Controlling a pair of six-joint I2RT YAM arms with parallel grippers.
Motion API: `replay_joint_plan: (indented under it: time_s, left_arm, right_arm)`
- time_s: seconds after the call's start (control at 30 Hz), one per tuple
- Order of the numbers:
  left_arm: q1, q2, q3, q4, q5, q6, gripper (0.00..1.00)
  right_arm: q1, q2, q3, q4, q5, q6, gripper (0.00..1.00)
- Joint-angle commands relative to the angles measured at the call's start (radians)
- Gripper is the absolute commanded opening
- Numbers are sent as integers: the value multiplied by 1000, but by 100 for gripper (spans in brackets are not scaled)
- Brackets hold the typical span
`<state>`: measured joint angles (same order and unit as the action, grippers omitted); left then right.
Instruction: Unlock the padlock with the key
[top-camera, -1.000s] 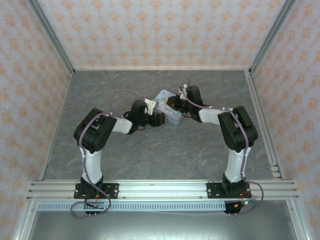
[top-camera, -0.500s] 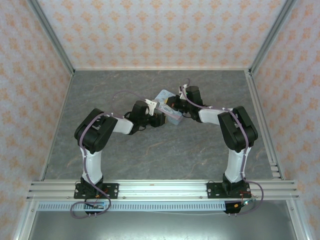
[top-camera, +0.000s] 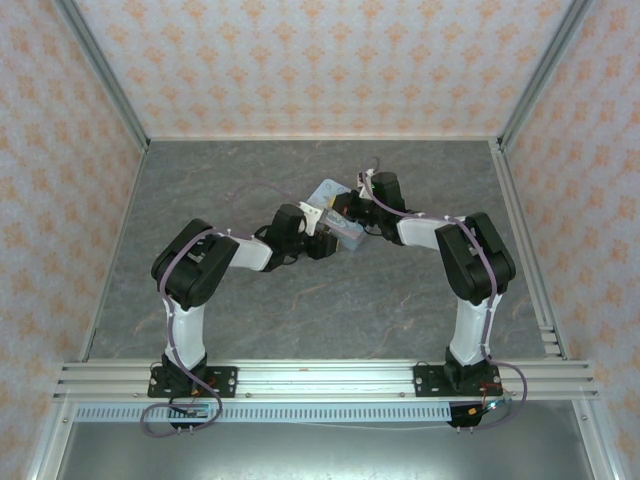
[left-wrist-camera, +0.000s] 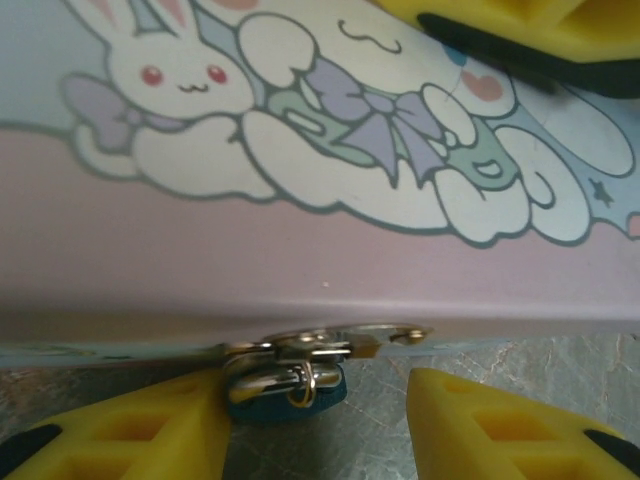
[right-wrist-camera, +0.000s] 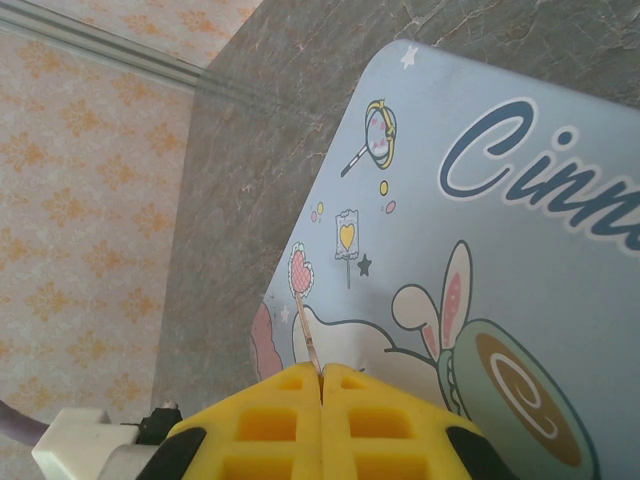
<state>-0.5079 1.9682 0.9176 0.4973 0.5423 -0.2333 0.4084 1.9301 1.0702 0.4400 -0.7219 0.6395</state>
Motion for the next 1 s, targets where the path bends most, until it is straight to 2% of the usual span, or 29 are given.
replay_joint_plan:
  time_s: [0.0, 0.27, 0.7, 0.97]
  left_arm:
    - [-12, -22, 9, -70, 22, 8, 49]
    - [-13, -1, 42, -70, -22, -35, 45]
    - [-13, 2, 57, -85, -61, -64, 25]
    - [-13, -53, 51, -96, -48, -116, 22]
  right_arm:
    - [25, 47, -46, -111, 10, 8, 0]
    - [28, 45, -47, -109, 11, 13, 0]
    - [36, 25, -60, -106, 19, 14, 0]
    - [33, -42, -33, -115, 42, -13, 0]
